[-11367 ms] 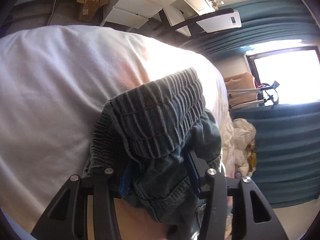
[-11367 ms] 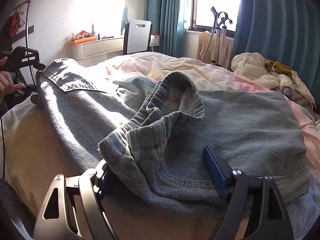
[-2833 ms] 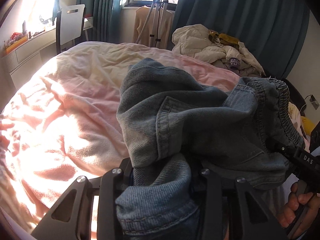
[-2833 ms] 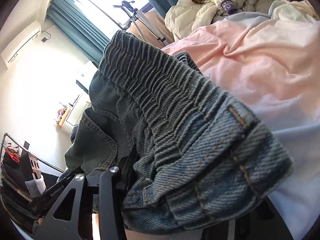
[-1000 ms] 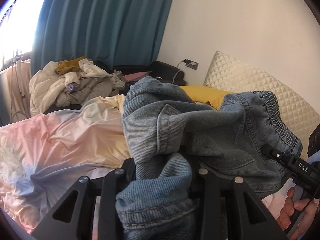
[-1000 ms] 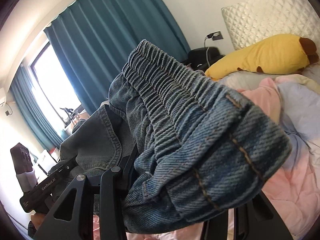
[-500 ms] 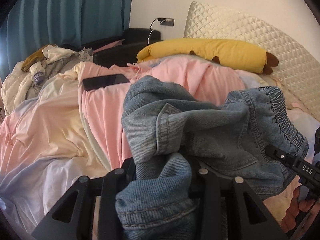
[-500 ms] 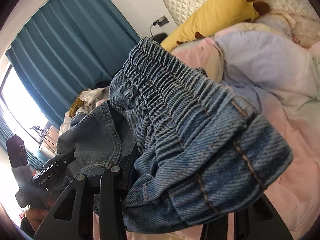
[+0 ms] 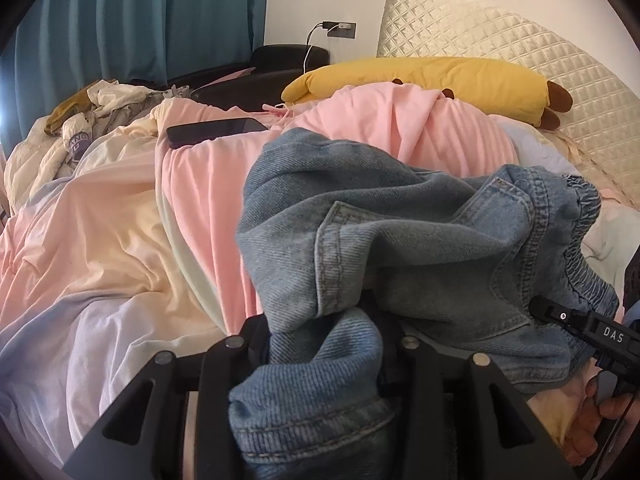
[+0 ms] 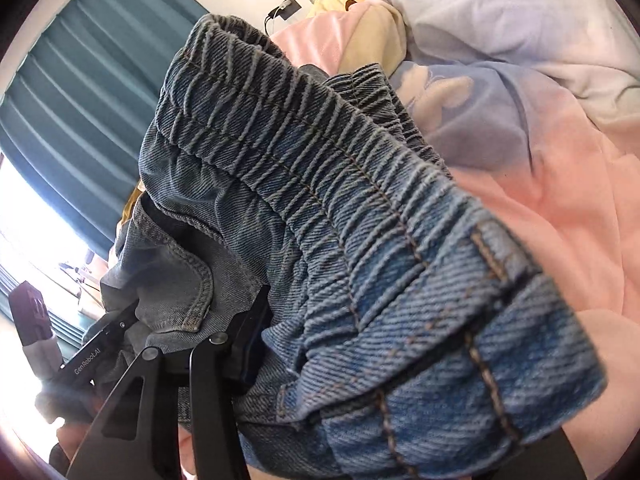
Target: Fold clothes
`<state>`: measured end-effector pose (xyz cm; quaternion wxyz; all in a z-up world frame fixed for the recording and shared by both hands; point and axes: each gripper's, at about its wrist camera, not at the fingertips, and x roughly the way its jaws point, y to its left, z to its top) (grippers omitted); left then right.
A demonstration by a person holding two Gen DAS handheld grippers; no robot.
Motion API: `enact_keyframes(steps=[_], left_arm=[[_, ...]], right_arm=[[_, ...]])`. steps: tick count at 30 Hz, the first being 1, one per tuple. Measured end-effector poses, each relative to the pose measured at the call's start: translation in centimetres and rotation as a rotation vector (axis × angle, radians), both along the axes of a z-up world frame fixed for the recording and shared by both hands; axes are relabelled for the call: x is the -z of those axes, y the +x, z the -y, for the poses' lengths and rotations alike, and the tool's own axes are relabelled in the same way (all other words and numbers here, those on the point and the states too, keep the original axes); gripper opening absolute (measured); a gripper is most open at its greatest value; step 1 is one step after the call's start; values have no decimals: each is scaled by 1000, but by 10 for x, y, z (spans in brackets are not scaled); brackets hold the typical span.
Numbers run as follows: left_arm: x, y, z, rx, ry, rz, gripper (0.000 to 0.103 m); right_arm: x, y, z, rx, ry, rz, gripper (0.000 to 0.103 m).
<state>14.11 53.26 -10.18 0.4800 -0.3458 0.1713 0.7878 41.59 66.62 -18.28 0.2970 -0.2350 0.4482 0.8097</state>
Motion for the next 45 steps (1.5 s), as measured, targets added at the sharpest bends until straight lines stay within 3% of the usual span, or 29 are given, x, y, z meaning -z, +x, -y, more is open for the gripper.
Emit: enact_keyframes(steps=[4,7,9,17,22,27,35,45], left_arm=[[-8,4,8,12,-3,-2,41],[-15,8,16,24,-18,11,44],[-22,11,25,22,-19,15,45],[-85,26,85,-39,82,-109,51],[-128,23,124,-122,114,-178,51],[-165,17,171,-211,134,-240,51],[-205,4,266,-364,169,-296,51],[-230,-7,378,-561,184,-349,51]], right_arm=[[-10,10,7,4,-36,-6,55],[-18,21,18,33,-45,19,66],[-25,31,28,61,-41,32,81],[-87,75,82,187,150,109,84],[-155,53,72,166,308,99,86],[-192,-12,67,63,390,62,86],[-258,-69,135,-126,480,-7,86],[-296,-133,229,-354,633,-40,86]])
